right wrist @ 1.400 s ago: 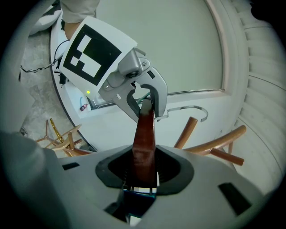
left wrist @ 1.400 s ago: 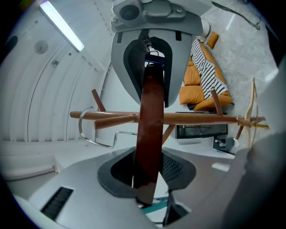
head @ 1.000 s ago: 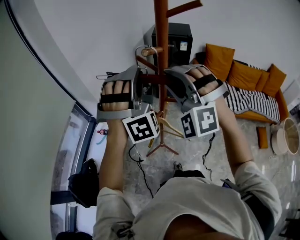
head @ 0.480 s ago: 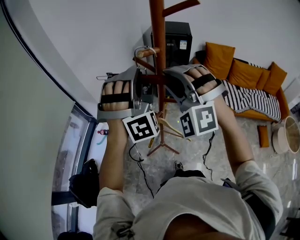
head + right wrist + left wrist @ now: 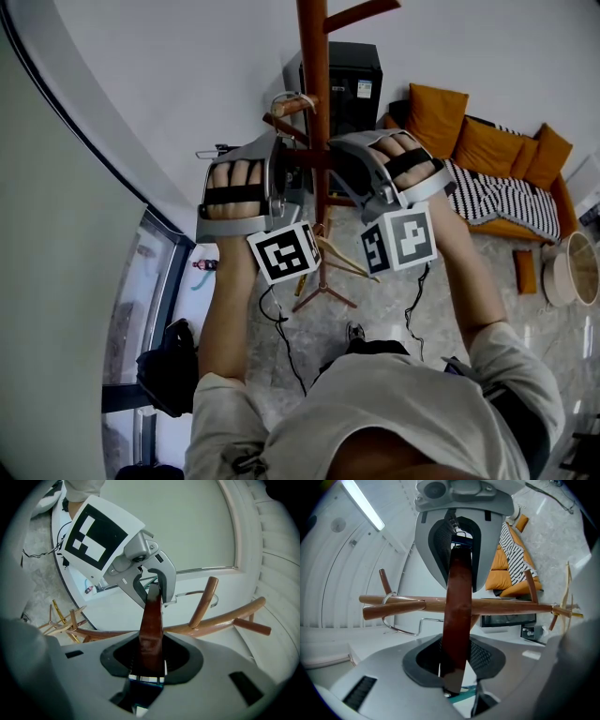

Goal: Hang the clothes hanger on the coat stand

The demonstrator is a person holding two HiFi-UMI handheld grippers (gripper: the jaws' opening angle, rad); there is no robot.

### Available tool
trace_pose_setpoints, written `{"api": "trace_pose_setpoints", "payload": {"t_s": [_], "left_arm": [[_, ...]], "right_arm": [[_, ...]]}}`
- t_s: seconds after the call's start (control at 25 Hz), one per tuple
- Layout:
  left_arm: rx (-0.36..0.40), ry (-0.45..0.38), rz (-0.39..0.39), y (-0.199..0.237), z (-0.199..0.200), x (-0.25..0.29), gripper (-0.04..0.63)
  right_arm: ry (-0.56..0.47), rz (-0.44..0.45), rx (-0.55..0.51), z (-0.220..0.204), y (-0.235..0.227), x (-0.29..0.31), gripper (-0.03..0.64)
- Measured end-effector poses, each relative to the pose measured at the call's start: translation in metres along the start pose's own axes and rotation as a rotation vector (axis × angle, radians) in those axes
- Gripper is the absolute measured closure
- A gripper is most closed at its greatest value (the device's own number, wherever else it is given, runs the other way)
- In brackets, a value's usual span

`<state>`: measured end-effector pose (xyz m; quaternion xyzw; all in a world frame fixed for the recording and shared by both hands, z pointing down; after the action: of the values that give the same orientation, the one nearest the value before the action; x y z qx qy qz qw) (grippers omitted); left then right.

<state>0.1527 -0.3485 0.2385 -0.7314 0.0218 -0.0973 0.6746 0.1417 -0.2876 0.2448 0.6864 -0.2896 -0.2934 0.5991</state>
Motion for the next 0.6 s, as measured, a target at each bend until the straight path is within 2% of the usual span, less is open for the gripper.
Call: {"api": "trace_pose_setpoints", "payload": {"t_s": [0.6], "left_arm": [[-0.003, -0.016, -0.023, -0.009, 0.004, 0.012, 0.463]], "right_arm": [[0.024, 0.015, 0.002, -0.01, 0.008, 0.005, 0.494]]}}
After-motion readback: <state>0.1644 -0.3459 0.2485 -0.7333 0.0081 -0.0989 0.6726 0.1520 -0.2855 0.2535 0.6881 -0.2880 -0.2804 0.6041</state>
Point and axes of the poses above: the fingertips, and each gripper's own axes: x forward along the fingers, y to its left, z out of its top, the point moved 1 cm from there along -x, backward along the fingers, and after that the axes turned 11 degrees about -z, right-handed, at the moved point
